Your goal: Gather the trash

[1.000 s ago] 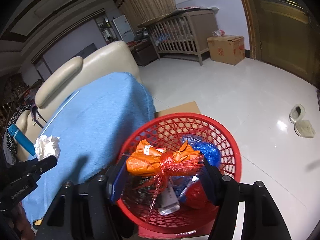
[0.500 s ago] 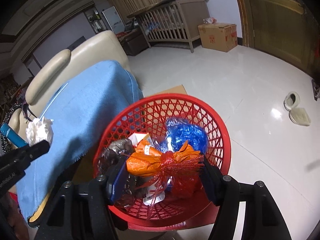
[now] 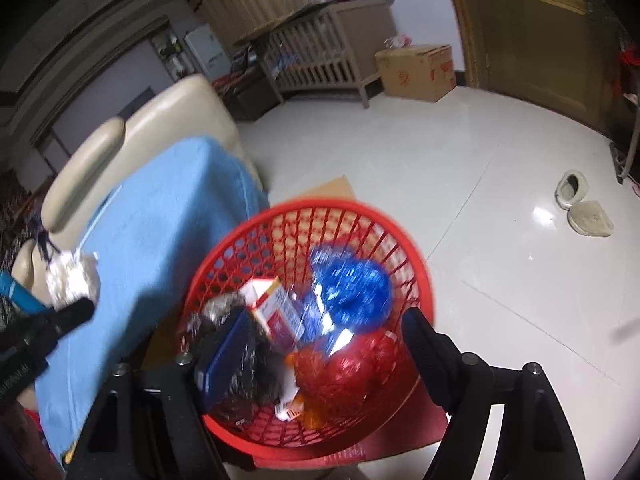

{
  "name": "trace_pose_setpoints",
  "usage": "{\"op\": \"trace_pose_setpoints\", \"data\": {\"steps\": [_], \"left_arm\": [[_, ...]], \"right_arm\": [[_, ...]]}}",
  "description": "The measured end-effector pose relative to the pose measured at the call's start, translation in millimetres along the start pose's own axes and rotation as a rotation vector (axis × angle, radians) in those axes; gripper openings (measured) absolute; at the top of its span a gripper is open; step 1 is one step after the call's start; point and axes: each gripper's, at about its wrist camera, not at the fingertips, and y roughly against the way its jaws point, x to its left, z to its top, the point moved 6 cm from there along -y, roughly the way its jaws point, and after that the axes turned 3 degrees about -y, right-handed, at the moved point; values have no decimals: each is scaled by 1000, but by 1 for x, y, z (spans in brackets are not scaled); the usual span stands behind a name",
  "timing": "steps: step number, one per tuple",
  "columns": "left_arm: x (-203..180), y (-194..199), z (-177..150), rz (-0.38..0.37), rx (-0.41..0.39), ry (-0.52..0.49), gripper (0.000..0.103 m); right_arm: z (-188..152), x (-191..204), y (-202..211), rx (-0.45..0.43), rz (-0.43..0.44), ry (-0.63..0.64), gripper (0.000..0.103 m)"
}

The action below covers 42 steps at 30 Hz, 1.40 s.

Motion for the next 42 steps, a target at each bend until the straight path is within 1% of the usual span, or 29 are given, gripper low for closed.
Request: {"op": "trace_pose_setpoints", "data": {"steps": [5, 9, 15, 17, 20, 21, 22, 24, 25, 27, 30, 34, 37, 42], "left_arm": [[-19, -3, 7, -85, 5, -14, 26], [-35, -10, 13, -130, 25, -20, 26], [-51, -27, 19, -136, 60, -41, 26], [-57, -32, 21, -148, 76, -53, 26], [-66, -39, 20, -161, 102, -76, 31], [-67, -41, 20, -155, 107, -84, 39], [-69, -40, 19, -152, 106, -91, 43], [-73, -37, 18, -151, 90, -112, 62], [-74, -35, 18, -142, 81, -123, 64], [-74, -31, 18, -124, 68, -139, 64], [-69, -29, 17, -122, 62, -129, 64], [-56, -23, 14, -98, 52, -119, 64], [-43, -15, 13, -81, 34, -98, 64], [-19, 4, 12, -50, -10, -60, 66]], "right_arm": [[17, -11, 20, -59, 0, -47, 81], [26, -15, 29, -86, 10, -62, 81], [35, -17, 38, -115, 30, -83, 81], [35, -18, 40, -120, 35, -88, 81], [37, -17, 43, -123, 45, -92, 81], [37, -17, 42, -123, 47, -93, 81], [37, -16, 43, -122, 51, -94, 81], [38, -15, 44, -127, 55, -93, 81], [39, -15, 45, -130, 55, -93, 81], [41, -16, 47, -139, 56, -97, 81], [42, -17, 50, -152, 53, -103, 81], [44, -15, 52, -158, 48, -101, 82], [45, -7, 54, -159, 54, -84, 83], [41, 19, 54, -151, 79, -29, 83]]}}
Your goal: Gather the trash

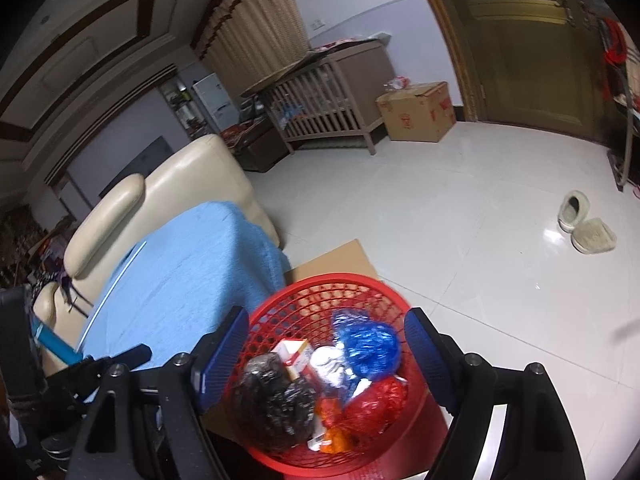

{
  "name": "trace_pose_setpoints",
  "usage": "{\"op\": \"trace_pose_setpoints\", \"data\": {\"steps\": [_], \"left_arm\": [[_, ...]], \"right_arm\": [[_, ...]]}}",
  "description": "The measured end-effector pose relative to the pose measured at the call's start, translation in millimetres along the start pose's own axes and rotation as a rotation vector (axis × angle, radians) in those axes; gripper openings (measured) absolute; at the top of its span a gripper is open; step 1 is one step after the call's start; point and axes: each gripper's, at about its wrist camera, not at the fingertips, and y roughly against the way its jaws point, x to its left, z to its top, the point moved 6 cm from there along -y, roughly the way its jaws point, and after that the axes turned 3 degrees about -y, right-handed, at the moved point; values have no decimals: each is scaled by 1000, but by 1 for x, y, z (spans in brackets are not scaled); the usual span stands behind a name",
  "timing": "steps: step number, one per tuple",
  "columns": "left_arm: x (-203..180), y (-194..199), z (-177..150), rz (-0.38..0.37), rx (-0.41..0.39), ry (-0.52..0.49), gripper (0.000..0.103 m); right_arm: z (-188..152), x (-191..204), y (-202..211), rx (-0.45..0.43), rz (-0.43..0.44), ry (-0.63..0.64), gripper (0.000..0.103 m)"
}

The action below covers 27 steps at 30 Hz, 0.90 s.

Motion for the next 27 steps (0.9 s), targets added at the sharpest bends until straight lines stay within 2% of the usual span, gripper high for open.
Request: {"op": "trace_pose_setpoints", "data": {"steps": [7, 10, 13, 14, 18, 21, 25, 27], "left_arm": [[34, 27, -9, 17, -46, 68, 67], [51, 40, -19, 31, -70, 107, 77], [69, 49, -33, 44, -83, 155, 78], [76, 51, -40, 43, -78, 178, 78], [97, 56, -59, 65, -86, 244, 78], [106, 60, -68, 55, -96, 273, 89], [110, 62, -75, 43, -107, 292, 91], [110, 59, -77, 40, -102, 298, 97]], "right_arm": [[-8, 40, -1, 20, 35, 83, 84], [-13, 55, -1, 33, 40, 130, 85], [-24, 67, 1, 39, 23, 178, 89], [-29, 70, 3, 43, 10, 199, 102], [-48, 76, 12, 22, -46, 266, 103], [-64, 77, 13, 39, -76, 298, 103], [-76, 80, 12, 52, -106, 324, 103], [-80, 84, 15, 41, -110, 338, 103]]}}
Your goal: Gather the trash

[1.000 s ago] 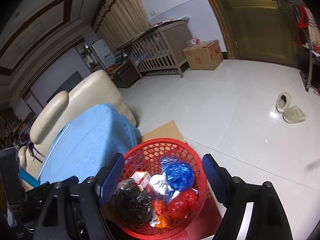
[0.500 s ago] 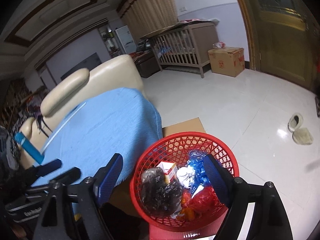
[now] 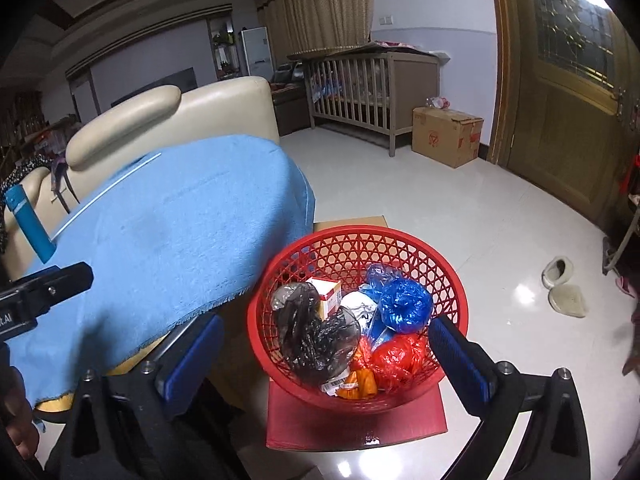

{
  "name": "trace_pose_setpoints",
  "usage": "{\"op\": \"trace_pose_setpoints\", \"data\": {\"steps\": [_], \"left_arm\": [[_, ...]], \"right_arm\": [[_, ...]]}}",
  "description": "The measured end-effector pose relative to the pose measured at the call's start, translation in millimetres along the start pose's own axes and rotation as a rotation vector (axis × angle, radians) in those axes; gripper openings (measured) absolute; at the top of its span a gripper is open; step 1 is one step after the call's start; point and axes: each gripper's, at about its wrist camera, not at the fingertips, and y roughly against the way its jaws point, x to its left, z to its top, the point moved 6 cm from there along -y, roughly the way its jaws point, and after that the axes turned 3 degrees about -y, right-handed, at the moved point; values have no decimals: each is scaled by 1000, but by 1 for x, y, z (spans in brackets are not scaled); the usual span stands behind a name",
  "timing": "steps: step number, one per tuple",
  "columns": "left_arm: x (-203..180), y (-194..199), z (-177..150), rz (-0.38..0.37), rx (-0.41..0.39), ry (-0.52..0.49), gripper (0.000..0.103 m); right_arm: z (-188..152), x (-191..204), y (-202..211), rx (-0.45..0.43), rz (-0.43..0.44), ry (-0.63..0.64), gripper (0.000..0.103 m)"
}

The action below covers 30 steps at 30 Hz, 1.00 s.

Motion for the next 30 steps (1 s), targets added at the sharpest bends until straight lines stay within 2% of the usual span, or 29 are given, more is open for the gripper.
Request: {"op": "trace_pose_setpoints", "data": {"steps": [13, 18, 30], "left_arm": [[0, 7, -3, -36, -20, 12, 97], [0, 8, -3, -5, -21, -1, 97], [-17, 16, -2, 0, -57, -63, 97]], "right_arm": [[-14, 19, -1, 15, 12, 41, 103], [-14, 22, 1, 5, 13, 46, 103], [-9, 15, 0, -2, 9, 23, 103]]}}
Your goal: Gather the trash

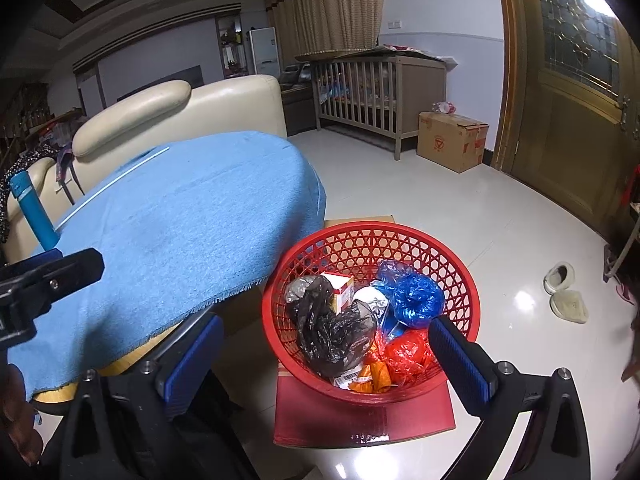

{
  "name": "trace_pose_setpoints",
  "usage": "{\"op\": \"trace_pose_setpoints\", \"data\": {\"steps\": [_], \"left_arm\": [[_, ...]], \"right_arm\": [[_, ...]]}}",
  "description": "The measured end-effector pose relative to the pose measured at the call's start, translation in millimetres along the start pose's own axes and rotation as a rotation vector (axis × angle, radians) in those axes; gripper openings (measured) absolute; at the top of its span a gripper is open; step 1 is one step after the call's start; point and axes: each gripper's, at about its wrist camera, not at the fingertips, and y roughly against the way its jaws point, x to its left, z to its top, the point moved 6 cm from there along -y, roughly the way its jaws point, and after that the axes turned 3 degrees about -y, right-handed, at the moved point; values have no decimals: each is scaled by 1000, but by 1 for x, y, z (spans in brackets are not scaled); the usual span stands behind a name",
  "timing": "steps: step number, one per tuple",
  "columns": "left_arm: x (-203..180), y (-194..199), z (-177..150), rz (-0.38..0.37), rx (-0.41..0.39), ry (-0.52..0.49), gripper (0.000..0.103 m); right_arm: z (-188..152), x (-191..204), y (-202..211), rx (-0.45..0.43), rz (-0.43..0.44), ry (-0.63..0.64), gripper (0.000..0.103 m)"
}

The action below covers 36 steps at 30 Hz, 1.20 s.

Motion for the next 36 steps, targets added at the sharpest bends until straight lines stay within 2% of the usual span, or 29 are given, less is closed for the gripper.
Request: {"op": "trace_pose_setpoints", "data": {"steps": [5, 17, 36], "left_arm": [[-8, 3, -1, -19, -6, -23, 97], [-9, 2, -3, 11, -7, -25, 97], [-18, 6, -5, -13, -21, -52, 97]], "right_arm": [[1, -1, 0, -3, -4, -4, 103], [11, -5, 0, -16, -15, -12, 103], [11, -7, -4, -10, -19, -16, 103]]}}
